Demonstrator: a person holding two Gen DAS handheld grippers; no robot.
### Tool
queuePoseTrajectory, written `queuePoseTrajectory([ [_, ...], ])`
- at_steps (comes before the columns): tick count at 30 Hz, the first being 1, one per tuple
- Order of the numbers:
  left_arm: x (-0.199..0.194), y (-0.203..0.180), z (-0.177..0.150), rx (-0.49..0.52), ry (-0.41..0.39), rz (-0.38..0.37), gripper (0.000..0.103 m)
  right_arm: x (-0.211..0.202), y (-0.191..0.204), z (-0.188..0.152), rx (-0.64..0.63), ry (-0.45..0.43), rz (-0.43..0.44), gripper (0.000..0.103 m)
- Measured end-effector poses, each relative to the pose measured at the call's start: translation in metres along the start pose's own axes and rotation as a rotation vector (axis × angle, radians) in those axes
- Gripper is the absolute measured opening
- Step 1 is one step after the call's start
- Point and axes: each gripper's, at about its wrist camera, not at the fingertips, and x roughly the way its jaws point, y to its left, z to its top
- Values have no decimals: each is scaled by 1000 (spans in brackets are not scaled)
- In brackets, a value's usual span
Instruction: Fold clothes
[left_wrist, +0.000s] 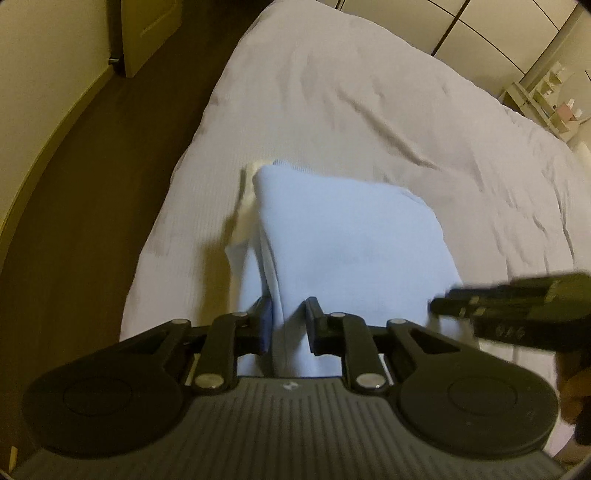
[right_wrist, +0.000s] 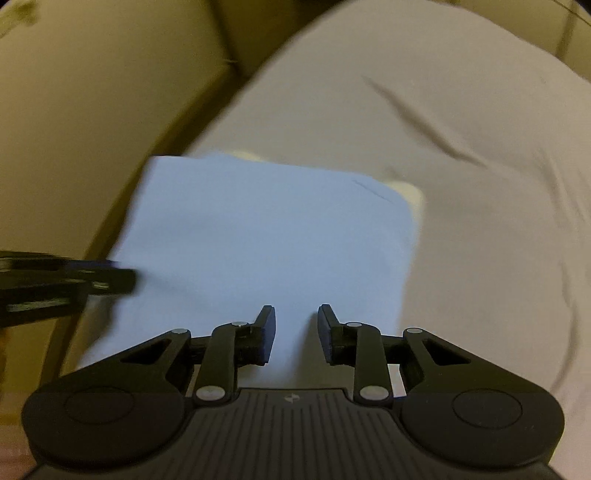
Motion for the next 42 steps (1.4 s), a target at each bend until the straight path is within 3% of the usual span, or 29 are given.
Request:
queuePoseTrajectory([
  [3, 19, -8, 2, 31, 34, 47, 15, 14, -9, -14, 19, 54, -10, 31],
  [7, 20, -10, 11, 11, 48, 55, 14, 18, 8, -16, -16, 52, -31, 35],
  [14, -2, -27, 34, 69, -84, 62, 13, 3, 9, -7, 30, 54, -26, 35],
  [17, 20, -31, 35, 95, -47, 78, 14, 1, 10, -8, 26, 51, -31, 35],
  [19, 48, -26, 30, 78, 18, 107, 14, 0, 11, -12, 21, 59, -35, 36],
  [21, 54, -24, 29, 43, 31, 123, 14, 5, 7, -15, 23, 68, -36, 37],
  [26, 8, -34, 22, 9, -19, 110, 14, -15, 0, -20, 25, 27, -27, 44],
  [30, -20, -44, -5, -21, 27, 145, 15, -35, -7, -25, 43, 2, -20, 47],
  [35, -59, -61, -39, -94, 50, 182, 30, -66, -10, -32, 42, -41, -15, 59],
  [42, -124, -98, -62, -92, -27, 305, 49, -115, -9, -59, -4, -103, 36, 76],
])
